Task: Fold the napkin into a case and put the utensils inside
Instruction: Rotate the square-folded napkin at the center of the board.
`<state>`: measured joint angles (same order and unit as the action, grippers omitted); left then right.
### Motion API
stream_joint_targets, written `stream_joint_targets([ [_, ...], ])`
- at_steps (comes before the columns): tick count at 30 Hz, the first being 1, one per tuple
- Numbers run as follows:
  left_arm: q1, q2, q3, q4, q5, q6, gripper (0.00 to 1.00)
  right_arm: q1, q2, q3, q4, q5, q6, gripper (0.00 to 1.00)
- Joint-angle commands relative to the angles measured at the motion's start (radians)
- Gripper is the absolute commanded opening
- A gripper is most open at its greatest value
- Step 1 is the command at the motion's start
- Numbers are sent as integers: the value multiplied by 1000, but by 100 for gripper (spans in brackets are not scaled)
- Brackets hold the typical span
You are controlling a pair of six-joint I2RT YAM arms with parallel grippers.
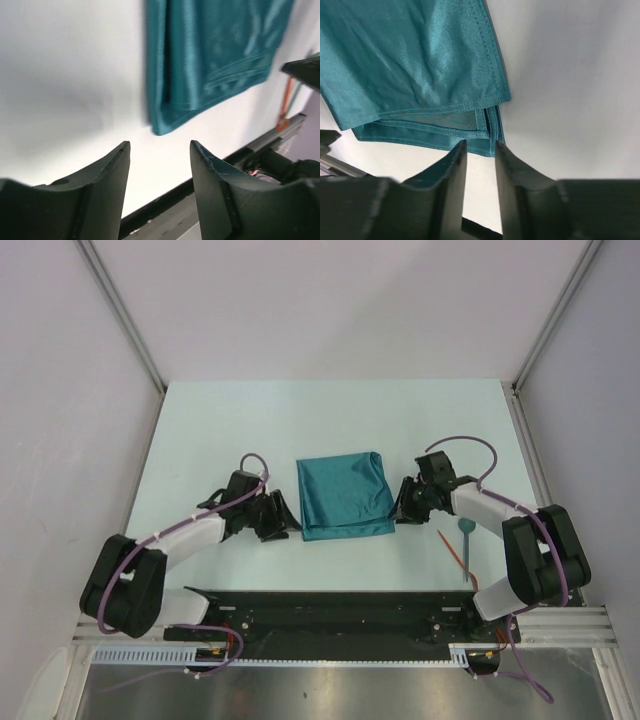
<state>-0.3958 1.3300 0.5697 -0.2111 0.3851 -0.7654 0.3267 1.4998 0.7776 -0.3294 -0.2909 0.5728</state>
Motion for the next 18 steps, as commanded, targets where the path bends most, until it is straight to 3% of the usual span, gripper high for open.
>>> stream_joint_targets([
  [1, -5, 29, 94, 24, 105, 3, 59, 21, -10, 31, -2, 16, 9, 31],
  [5, -29, 113, 192, -20, 78, 28, 62, 21, -7, 34, 6, 10, 19, 27],
  [7, -38, 147, 225, -24, 74, 29, 52, 21, -10, 32, 10, 7, 19, 23],
  [12, -63, 222, 259, -36, 66, 15, 47, 23, -7, 23, 26, 1, 25, 14],
  [18, -90, 256, 277, -85, 18, 26, 51, 20, -6, 2, 38, 1, 32, 9],
])
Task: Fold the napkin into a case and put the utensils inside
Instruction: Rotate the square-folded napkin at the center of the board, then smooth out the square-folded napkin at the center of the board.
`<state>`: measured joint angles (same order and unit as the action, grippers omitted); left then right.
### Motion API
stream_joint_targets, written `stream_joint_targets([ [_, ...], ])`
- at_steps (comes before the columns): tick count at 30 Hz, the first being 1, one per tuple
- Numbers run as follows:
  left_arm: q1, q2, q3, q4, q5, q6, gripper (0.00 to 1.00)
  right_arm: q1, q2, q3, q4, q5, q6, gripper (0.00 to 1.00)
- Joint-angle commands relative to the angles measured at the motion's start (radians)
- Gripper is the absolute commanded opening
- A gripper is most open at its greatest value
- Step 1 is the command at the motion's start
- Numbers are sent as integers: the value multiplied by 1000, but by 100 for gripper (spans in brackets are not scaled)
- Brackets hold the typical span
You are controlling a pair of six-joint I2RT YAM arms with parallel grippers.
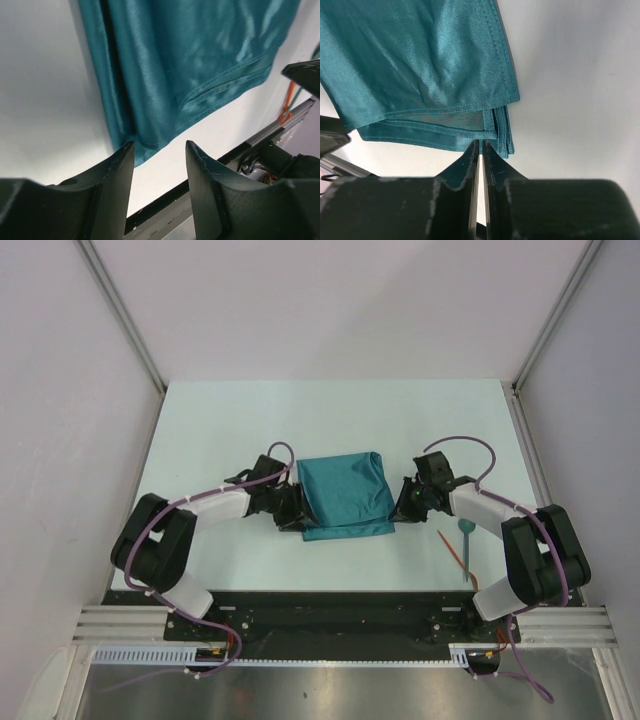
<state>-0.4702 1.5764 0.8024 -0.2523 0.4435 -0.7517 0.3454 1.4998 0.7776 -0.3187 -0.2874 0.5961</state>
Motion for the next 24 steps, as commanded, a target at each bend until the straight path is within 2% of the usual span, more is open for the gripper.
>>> stream_joint_targets([
  [1, -16, 10, 41, -45, -43, 14, 51, 1, -6, -1, 32, -4, 11, 8],
  [5, -16, 27, 49, -33, -48, 22, 47, -2, -7, -31, 69, -32, 33, 0],
  [9, -16, 39, 43, -16, -48, 20, 33, 3, -12, -64, 92, -44, 56, 0],
  [21, 2, -39, -52, -5, -77, 37, 0, -11, -29, -129, 81, -3, 53, 0],
  [24, 8, -47, -95, 21, -55, 37, 0, -20, -24, -138, 81, 2, 50, 0],
])
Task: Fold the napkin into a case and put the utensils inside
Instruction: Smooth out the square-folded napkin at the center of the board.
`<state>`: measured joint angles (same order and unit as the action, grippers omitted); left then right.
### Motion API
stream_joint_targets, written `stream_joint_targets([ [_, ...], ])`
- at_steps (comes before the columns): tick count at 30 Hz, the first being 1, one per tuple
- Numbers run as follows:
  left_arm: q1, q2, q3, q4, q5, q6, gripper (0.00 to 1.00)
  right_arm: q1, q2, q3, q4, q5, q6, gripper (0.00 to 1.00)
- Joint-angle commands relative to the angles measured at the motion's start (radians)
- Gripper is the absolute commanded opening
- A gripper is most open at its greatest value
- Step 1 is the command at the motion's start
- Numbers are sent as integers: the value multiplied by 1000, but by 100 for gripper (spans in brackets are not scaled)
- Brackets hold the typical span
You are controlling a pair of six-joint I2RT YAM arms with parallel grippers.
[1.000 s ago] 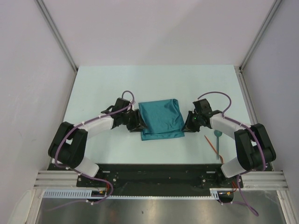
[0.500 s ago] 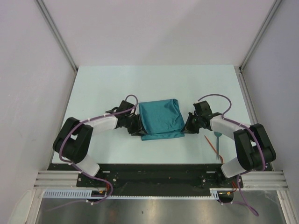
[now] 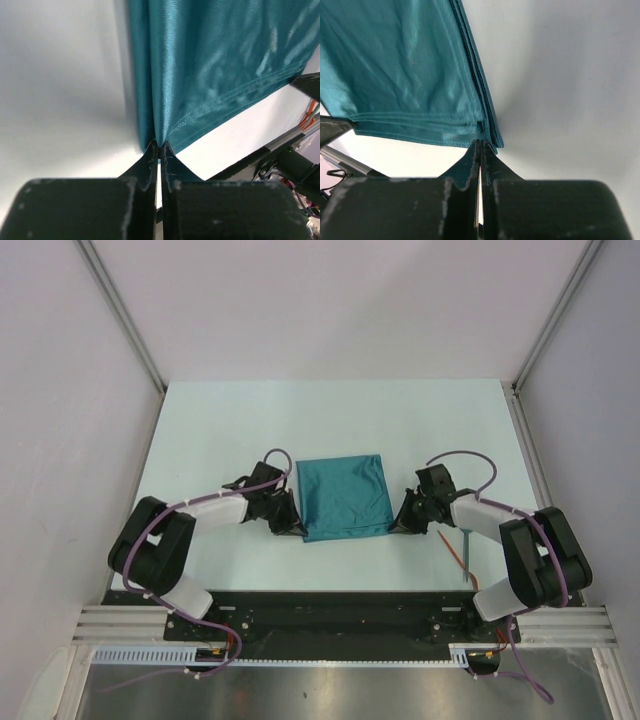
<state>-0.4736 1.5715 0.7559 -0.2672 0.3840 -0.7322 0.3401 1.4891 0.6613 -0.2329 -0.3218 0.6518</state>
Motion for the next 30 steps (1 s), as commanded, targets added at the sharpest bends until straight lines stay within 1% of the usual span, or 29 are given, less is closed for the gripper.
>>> stream_joint_targets([
  [1, 13, -44, -56, 39, 7, 19, 0, -18, -12, -25, -2, 35, -9, 0],
  [6, 36, -64, -73, 46, 26, 36, 0, -36, -12, -28, 10, 1, -1, 0],
  [9, 41, -65, -59, 49, 47, 37, 7, -35, -44, -19, 7, -25, 15, 0],
  [12, 40, -62, -56, 63, 73, 30, 8, -33, -76, -5, -9, -37, 34, 1],
  [13, 41, -62, -55, 62, 76, 28, 8, -32, -96, -2, -13, -37, 35, 10],
  [14, 41, -62, -56, 66, 82, 28, 8, -30, -101, 3, -17, -37, 39, 14],
  [16, 41, -67, -58, 68, 82, 30, 8, -23, -104, 14, -20, -30, 40, 22],
  [18, 41, -65, -58, 71, 82, 31, 8, -13, -83, 36, -31, -22, 31, 26],
  [20, 41, -61, -59, 78, 95, 30, 7, -1, -47, 55, -40, -10, 23, 27],
  [21, 41, -61, -59, 76, 93, 33, 7, 7, -38, 75, -48, 1, 17, 30],
  [23, 41, -61, -59, 72, 93, 36, 7, 42, -11, 98, -62, 38, 8, 32],
  [27, 41, -62, -63, 74, 95, 42, 6, 82, 33, 150, -114, 121, -4, 31],
  [30, 43, -59, -69, 75, 98, 42, 2, 100, 48, 175, -140, 162, -9, 31],
])
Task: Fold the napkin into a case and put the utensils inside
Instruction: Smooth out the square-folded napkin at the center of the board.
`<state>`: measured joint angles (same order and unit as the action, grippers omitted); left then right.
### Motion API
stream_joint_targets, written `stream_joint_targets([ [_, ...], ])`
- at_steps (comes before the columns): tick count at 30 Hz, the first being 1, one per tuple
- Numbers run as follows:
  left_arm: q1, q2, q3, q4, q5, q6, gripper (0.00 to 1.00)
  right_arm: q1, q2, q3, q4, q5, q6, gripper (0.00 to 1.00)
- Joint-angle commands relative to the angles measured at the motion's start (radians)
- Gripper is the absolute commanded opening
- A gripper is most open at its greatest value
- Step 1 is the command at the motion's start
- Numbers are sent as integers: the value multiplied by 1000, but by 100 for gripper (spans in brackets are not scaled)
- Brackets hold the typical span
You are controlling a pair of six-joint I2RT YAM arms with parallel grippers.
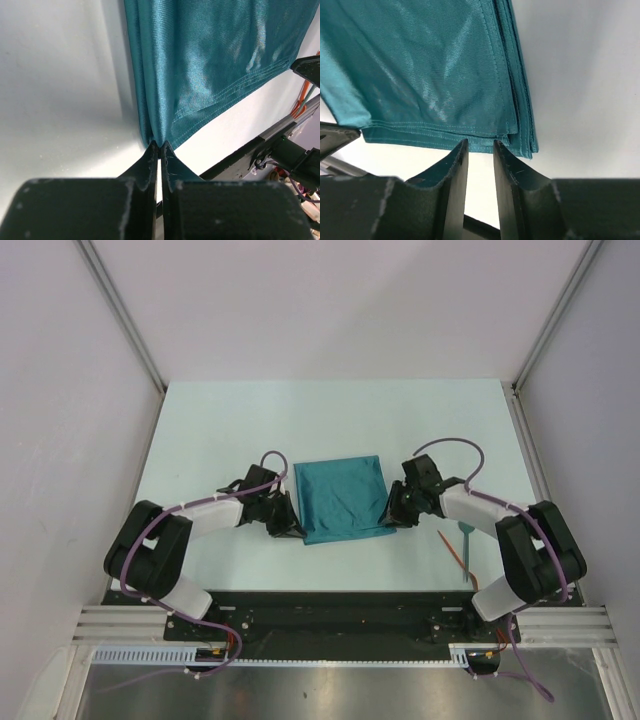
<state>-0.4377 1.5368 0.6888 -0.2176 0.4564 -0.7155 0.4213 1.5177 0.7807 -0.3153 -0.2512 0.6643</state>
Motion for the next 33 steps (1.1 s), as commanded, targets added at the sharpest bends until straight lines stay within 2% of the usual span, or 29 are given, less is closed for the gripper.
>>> stream_joint_targets([
  [1, 7, -24, -5, 29, 25, 27, 1, 25, 21, 61, -64, 114, -23, 31],
  [8, 19, -30, -31, 37, 24, 30, 0, 57, 50, 107, -126, 187, -29, 32],
  [20, 24, -24, -37, 60, 57, 31, 0, 99, 117, 152, -129, 201, -5, 32],
  [29, 27, -23, -43, 67, 64, 39, 0, 158, 154, 199, -206, 343, 9, 23],
  [32, 30, -27, -41, 66, 74, 42, 0, 160, 151, 224, -214, 369, -8, 11],
  [33, 30, -30, -38, 64, 77, 44, 0, 160, 153, 244, -215, 372, -24, 0],
])
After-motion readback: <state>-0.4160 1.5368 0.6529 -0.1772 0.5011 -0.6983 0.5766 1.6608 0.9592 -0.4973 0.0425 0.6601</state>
